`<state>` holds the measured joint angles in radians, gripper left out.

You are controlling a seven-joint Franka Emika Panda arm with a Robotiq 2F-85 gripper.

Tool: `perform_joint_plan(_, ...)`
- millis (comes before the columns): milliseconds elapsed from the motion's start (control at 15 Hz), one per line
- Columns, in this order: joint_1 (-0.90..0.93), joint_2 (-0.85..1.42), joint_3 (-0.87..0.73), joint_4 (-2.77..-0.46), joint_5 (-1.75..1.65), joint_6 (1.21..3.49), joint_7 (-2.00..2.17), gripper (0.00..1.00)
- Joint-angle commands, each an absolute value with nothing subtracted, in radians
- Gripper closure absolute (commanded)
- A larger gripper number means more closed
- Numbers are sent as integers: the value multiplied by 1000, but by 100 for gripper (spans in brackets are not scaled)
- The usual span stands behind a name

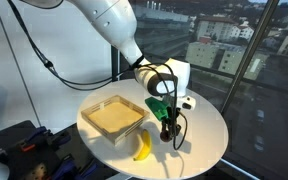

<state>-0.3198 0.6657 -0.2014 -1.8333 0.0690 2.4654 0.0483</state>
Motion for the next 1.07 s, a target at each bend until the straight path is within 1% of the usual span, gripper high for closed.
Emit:
perform_joint_plan(0, -333, 684, -192, -1814, 89, 2472, 36, 66)
perform_joint_plan(1000, -328, 723, -197, -1817, 84, 2480, 43, 66)
